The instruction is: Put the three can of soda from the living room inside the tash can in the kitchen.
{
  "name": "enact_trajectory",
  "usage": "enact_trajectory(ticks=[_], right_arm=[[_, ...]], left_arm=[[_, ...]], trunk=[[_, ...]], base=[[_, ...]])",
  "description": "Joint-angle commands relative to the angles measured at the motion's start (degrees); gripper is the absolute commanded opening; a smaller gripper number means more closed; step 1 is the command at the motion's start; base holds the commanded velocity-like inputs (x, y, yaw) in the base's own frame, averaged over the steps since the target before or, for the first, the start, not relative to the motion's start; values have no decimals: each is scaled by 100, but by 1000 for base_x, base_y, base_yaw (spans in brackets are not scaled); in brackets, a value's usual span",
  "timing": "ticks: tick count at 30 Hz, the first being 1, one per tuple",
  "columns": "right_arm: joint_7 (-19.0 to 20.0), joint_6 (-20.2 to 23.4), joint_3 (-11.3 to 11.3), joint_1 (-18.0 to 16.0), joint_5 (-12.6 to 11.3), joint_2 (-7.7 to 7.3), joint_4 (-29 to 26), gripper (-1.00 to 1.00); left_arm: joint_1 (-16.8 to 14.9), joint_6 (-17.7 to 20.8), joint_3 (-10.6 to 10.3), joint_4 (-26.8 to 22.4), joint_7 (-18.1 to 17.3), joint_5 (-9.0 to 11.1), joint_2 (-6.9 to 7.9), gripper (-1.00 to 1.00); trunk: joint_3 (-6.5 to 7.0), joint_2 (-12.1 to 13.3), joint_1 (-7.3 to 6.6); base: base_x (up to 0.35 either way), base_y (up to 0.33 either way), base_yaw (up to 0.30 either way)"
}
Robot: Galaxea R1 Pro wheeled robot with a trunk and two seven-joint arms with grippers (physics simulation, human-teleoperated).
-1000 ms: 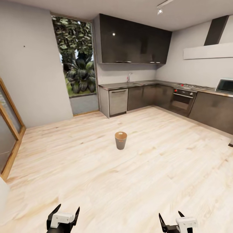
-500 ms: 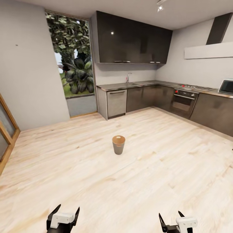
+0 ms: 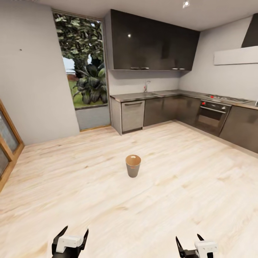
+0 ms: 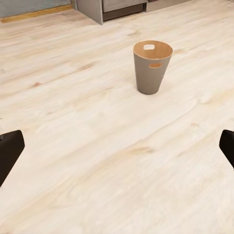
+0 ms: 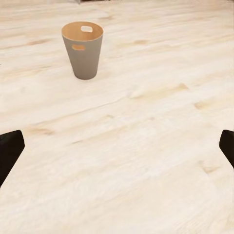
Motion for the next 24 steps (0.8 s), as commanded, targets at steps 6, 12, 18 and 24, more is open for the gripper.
enact_trajectory(ticks=[6, 12, 18, 24], right_arm=[[0, 0, 0, 0, -1, 8, 2, 100], [0, 0, 0, 0, -1, 9, 3, 100], [0, 0, 0, 0, -1, 9, 3, 100], [0, 0, 0, 0, -1, 9, 6, 100]], left_arm=[[0, 0, 1, 6, 3, -5, 0, 100], [0, 0, 1, 13, 4, -18, 0, 100], [0, 0, 1, 11, 4, -14, 0, 100], [0, 0, 1, 10, 4, -14, 0, 100]], trunk=[[12, 0, 0], [27, 0, 0], [45, 0, 0], [64, 0, 0]], base=[[306, -147, 230], [303, -158, 239], [298, -166, 241], [297, -168, 241]])
